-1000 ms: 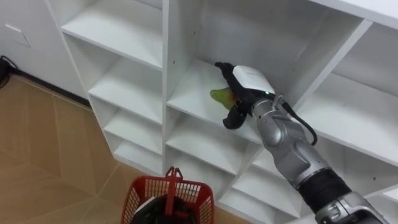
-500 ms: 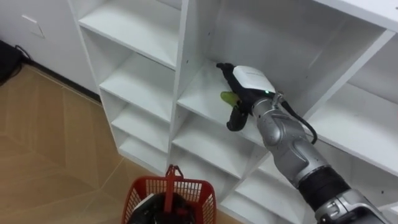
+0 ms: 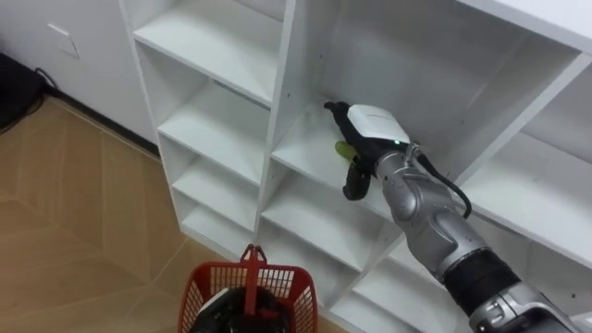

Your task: Collect fruits from the closet

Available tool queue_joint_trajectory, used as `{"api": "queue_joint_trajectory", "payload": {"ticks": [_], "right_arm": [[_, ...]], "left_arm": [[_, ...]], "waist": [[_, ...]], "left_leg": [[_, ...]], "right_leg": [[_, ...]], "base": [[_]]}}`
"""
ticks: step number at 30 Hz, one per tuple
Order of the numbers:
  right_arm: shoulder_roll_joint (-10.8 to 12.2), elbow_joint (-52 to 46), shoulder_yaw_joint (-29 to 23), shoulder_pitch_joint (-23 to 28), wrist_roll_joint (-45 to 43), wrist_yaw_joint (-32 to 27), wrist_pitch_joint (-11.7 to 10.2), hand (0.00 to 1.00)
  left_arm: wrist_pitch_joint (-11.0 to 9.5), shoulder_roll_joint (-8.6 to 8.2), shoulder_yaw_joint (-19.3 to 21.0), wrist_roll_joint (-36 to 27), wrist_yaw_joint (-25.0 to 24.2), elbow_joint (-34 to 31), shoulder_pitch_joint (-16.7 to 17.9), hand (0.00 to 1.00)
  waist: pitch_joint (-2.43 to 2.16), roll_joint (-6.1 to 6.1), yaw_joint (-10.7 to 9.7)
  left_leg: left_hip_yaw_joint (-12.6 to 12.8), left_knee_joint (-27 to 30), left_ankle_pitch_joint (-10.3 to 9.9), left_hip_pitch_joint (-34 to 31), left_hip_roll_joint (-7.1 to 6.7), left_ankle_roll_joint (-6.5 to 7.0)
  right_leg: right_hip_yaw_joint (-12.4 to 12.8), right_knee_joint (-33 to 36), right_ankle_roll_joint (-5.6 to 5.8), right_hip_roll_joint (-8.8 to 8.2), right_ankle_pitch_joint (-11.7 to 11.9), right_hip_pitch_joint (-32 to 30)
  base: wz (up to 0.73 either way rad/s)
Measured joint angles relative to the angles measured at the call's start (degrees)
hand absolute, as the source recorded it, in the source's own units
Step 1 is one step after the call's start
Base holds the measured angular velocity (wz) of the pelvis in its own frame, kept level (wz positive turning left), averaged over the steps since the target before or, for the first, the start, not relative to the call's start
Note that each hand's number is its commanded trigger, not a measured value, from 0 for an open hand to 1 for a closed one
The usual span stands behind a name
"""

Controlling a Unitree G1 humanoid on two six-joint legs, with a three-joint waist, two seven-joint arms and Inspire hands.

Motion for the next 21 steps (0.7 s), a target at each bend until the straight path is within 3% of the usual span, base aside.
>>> {"api": "queue_joint_trajectory", "payload": {"ticks": [5, 10, 21], "right_arm": [[-0.18, 0.87, -0.03, 0.00, 0.05, -0.08, -0.09, 0.00], [-0.21, 0.87, -0.14, 0.01, 0.04, -0.01, -0.07, 0.00], [-0.37, 0.85, -2.35, 0.01, 0.00, 0.87, 0.62, 0.00]], "left_arm": [[0.64, -0.01, -0.07, 0.03, -0.01, -1.66, 0.95, 1.00], [0.75, 0.13, -0.02, 0.06, -0.02, -3.16, 2.09, 1.00], [1.80, 0.26, -0.04, 0.04, -0.02, -4.27, 2.93, 1.00]], "waist": [[-0.34, 0.50, -0.07], [-0.39, 0.87, -1.21], [-0.63, 1.71, -2.73]], "left_leg": [[-0.19, 0.07, 0.02, 0.08, -0.06, 0.02], [-1.54, 0.48, 0.02, 0.05, -0.32, 0.03], [-1.54, 0.40, 0.03, 0.41, -0.41, 0.05]], "right_leg": [[-0.10, 0.12, 0.00, -0.04, 0.00, 0.10], [-0.68, 0.04, 0.06, -0.06, -0.03, 0.57], [-0.54, 0.10, 0.09, -0.12, -0.05, 0.76]], "base": [[0.00], [0.13], [0.01]]}}
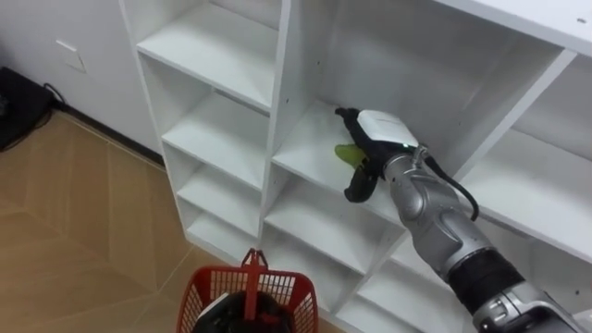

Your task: Collect fruits from the closet

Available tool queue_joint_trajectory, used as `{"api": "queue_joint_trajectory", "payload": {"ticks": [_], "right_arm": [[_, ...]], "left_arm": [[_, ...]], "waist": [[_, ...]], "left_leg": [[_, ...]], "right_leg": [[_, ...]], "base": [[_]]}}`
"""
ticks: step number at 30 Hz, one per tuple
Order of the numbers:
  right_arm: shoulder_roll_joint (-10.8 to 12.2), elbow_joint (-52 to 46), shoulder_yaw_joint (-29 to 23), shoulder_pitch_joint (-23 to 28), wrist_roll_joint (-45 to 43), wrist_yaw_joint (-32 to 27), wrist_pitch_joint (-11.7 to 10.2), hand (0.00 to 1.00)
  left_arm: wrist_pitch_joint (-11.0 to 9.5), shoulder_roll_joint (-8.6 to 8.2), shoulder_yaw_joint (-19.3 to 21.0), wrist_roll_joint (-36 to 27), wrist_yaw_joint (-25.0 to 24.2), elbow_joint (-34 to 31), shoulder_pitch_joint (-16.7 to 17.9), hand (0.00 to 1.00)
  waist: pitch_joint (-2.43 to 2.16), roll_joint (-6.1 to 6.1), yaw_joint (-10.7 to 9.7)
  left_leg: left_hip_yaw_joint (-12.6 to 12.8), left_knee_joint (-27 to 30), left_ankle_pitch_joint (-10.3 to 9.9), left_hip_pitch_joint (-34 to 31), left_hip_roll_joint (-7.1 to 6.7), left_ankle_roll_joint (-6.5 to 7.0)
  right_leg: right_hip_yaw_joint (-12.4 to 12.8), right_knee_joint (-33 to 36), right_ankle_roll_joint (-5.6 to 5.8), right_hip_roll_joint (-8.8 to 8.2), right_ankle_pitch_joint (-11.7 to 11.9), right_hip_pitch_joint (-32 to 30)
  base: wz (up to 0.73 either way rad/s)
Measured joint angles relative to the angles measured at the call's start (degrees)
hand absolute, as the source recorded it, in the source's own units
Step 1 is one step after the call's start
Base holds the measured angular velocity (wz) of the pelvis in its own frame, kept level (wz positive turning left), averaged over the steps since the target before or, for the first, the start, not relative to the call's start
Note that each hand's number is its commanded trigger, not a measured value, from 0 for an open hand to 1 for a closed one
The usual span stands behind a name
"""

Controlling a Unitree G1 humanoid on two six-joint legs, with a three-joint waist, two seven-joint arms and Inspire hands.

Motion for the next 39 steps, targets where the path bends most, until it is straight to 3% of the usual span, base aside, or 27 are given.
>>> {"api": "queue_joint_trajectory", "payload": {"ticks": [6, 20, 30, 39], "right_arm": [[-1.63, -0.03, -0.13, 0.01, -0.01, 0.42, 0.56, 0.00], [-2.00, -0.13, -0.42, 0.12, -0.33, 0.83, 0.53, 0.00], [-1.97, -0.10, -0.30, 0.21, -0.39, 2.25, 0.34, 0.00], [-0.84, -0.10, 0.39, 0.63, -0.44, 2.52, -0.11, 0.00]], "left_arm": [[0.15, 0.03, 0.03, 0.01, 0.00, 0.00, 0.25, 1.00], [-0.58, 0.29, 0.03, -0.18, 0.03, -1.24, 1.46, 1.00], [-2.40, 0.30, 0.13, -2.25, 0.03, -1.26, 2.24, 1.00], [-2.53, 0.30, 0.11, -2.89, 0.03, -1.39, 2.32, 1.00]], "waist": [[-0.15, 0.21, -0.46], [-0.33, -0.07, -0.53], [-0.23, -0.15, -0.18], [0.00, -0.08, 0.00]], "left_leg": [[0.39, -0.35, 0.02, 0.53, 0.08, 0.03], [0.42, -0.24, 0.03, 1.79, 0.15, 0.04], [0.42, -0.36, 0.04, 2.85, -0.09, 0.06], [0.37, -0.88, 0.03, 3.46, -0.15, 0.07]], "right_leg": [[0.34, 0.03, 0.01, 0.00, -0.01, 0.14], [0.35, 0.03, 0.05, -0.09, -0.03, 1.34], [0.69, -0.07, 0.21, -0.14, -0.14, 2.11], [1.52, -0.06, 0.29, -0.11, -0.23, 1.96]], "base": [[-0.03], [-0.01], [0.00], [-0.04]]}}
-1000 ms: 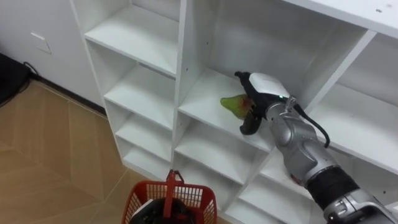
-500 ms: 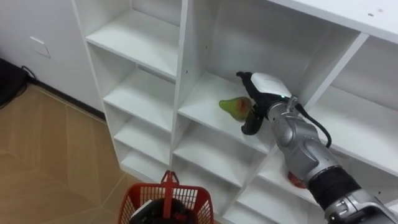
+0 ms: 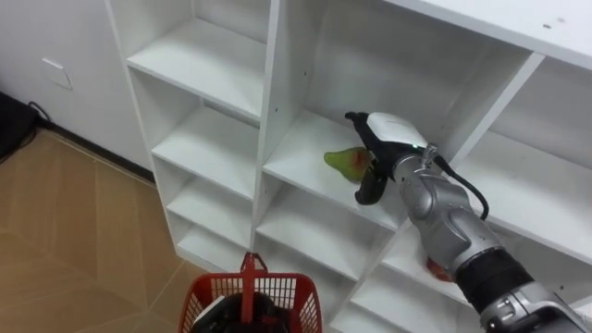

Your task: Collect fruits from the closet

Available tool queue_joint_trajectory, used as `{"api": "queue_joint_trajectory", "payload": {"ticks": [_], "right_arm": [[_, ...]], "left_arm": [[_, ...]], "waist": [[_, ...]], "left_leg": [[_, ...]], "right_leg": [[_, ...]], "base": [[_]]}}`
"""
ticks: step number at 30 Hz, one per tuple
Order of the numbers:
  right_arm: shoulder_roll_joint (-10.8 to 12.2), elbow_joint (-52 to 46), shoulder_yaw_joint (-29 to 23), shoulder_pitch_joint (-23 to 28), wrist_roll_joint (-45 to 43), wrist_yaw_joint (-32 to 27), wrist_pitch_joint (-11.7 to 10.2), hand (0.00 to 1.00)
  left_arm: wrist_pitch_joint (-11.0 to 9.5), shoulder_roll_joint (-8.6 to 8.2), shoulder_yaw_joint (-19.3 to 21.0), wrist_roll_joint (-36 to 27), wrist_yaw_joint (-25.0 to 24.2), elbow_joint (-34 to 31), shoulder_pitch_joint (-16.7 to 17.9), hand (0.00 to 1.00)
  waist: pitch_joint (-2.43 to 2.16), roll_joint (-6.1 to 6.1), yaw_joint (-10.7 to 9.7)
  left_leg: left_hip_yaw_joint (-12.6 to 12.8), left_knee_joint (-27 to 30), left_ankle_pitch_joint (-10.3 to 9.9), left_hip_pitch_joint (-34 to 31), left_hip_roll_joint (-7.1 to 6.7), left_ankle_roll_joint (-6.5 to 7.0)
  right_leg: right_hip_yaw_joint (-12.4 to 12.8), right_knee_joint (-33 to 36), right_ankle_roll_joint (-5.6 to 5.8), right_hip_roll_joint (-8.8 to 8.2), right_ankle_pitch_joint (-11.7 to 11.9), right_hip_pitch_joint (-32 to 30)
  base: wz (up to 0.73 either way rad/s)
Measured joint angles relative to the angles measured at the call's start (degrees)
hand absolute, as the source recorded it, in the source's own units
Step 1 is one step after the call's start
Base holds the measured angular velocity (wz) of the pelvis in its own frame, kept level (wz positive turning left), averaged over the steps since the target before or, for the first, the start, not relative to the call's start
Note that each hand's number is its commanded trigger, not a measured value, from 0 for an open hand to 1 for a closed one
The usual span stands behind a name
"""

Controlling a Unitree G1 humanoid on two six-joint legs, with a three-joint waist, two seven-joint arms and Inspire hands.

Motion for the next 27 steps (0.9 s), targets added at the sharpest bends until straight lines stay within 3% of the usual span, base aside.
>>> {"api": "queue_joint_trajectory", "payload": {"ticks": [27], "right_arm": [[1.01, 2.27, 0.33, 2.39, -1.54, -0.07, -0.61, 0.00]], "left_arm": [[-0.34, 0.13, 1.22, -1.70, -2.37, -0.29, -0.12, 1.00]], "waist": [[0.35, 0.50, 2.68]], "left_leg": [[-0.53, 0.20, 0.00, -0.63, -0.03, 0.01]], "right_leg": [[-0.13, 0.31, 0.00, -0.01, -0.01, -0.58]], "base": [[0.00]]}}
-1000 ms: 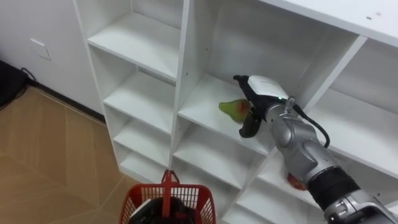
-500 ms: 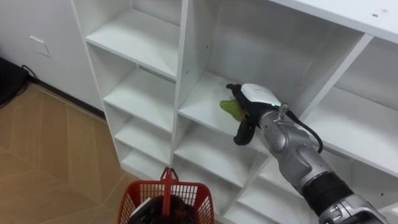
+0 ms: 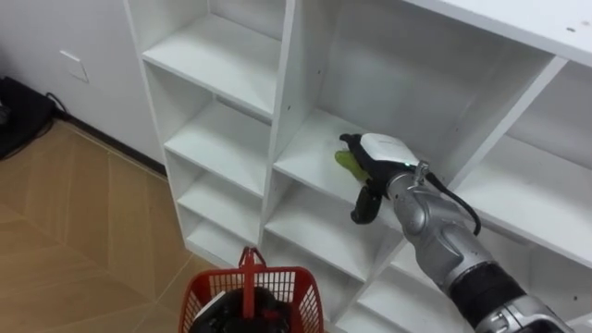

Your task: Collect fruits from the closet

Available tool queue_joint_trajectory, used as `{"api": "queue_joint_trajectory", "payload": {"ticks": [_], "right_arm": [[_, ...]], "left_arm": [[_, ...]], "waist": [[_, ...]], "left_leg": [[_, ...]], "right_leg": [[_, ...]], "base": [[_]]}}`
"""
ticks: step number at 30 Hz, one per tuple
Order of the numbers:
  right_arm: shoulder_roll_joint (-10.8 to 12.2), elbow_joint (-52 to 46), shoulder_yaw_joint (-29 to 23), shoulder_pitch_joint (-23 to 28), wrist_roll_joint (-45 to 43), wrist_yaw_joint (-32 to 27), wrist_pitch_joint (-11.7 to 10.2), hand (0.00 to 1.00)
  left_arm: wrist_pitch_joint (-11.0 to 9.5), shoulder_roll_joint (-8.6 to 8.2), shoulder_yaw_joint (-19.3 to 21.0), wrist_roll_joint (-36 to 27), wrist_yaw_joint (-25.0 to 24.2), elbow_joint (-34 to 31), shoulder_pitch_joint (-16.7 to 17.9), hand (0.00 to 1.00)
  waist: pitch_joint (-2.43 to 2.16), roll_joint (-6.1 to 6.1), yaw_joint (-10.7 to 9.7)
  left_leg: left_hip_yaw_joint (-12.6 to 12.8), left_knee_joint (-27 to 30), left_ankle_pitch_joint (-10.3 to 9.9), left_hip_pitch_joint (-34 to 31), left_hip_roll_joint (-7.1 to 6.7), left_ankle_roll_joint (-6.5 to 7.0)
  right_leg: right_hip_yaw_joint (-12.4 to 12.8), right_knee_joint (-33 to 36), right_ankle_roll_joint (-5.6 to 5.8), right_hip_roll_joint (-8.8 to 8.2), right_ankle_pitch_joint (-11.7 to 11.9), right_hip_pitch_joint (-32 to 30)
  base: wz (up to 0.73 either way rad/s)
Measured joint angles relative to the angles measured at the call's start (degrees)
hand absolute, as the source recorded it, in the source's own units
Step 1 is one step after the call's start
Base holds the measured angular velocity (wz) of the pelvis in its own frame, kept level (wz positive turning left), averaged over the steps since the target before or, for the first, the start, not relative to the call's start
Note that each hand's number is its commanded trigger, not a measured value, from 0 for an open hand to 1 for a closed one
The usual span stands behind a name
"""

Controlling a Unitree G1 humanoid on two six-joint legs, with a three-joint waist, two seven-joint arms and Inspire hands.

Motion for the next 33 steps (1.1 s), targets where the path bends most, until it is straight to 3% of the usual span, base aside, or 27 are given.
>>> {"api": "queue_joint_trajectory", "payload": {"ticks": [12, 13, 14, 15, 16, 21, 23, 33], "right_arm": [[0.07, 3.70, -0.04, -0.02, 0.10, -3.56, -1.96, 0.00], [0.06, 4.00, -0.07, -0.02, 0.45, -4.01, -1.95, 0.51], [0.06, 4.25, -0.08, -0.02, 0.99, -4.50, -1.93, 0.65], [0.07, 4.44, -0.07, -0.02, 1.25, -4.73, -1.95, 0.92], [0.06, 4.74, -0.08, -0.02, 1.69, -5.29, -1.95, 1.00], [0.01, 5.07, -0.59, -0.12, 2.05, -5.93, -2.08, 1.00], [0.32, 5.34, -0.43, -0.03, 2.80, -4.99, -3.19, 1.00], [0.76, 5.74, -0.71, 0.16, 2.77, -3.11, -2.50, 1.00]], "left_arm": [[-0.29, 0.01, 0.57, -2.13, -0.04, 0.30, 0.24, 1.00], [-0.29, 0.04, 0.57, -2.14, -0.04, 0.29, 0.25, 1.00], [-0.30, 0.04, 0.57, -2.15, -0.04, 0.29, 0.25, 1.00], [-0.29, 0.04, 0.57, -2.15, -0.04, 0.29, 0.25, 1.00], [-0.29, 0.05, 0.57, -2.15, -0.04, 0.29, 0.26, 1.00], [-0.29, 0.14, 0.57, -2.16, -0.04, 0.15, 0.38, 1.00], [-0.25, 0.25, 0.58, -2.14, -0.08, 0.15, 0.53, 1.00], [-0.25, 0.11, 0.74, -2.09, -1.32, -0.03, 0.58, 1.00]], "waist": [[-0.04, -0.07, 0.13], [-0.04, -0.09, 0.11], [-0.05, -0.10, 0.11], [-0.05, -0.10, 0.11], [-0.08, -0.15, 0.11], [-0.24, -0.43, 0.00], [-0.21, -0.40, -0.46], [-0.22, -0.42, -0.22]], "left_leg": [[0.00, -0.01, 0.04, 0.37, -0.04, 0.06], [0.00, -0.01, 0.05, 0.37, -0.04, 0.08], [-0.01, -0.01, 0.06, 0.37, -0.04, 0.09], [-0.01, -0.01, 0.06, 0.37, -0.04, 0.09], [-0.01, -0.01, 0.06, 0.38, -0.04, 0.10], [-0.01, 0.00, 0.06, 0.53, -0.05, 0.10], [-0.04, 0.02, 0.06, 0.79, -0.05, 0.10], [-0.09, 0.28, 0.06, 0.82, -0.06, 0.12]], "right_leg": [[0.09, 0.55, -0.04, -0.11, -0.11, 0.09], [0.06, 0.55, -0.04, -0.11, -0.11, 0.12], [0.04, 0.55, -0.04, -0.11, -0.11, 0.14], [0.04, 0.55, -0.04, -0.10, -0.11, 0.15], [0.03, 0.56, -0.04, -0.11, -0.11, 0.16], [0.03, 0.52, -0.04, -0.12, -0.11, 0.59], [-0.01, 0.43, -0.04, -0.11, -0.11, 0.92], [-0.05, 0.63, -0.07, -0.14, -0.11, 0.81]], "base": [[0.00], [0.00], [0.00], [0.00], [0.00], [0.00], [0.00], [0.00]]}}
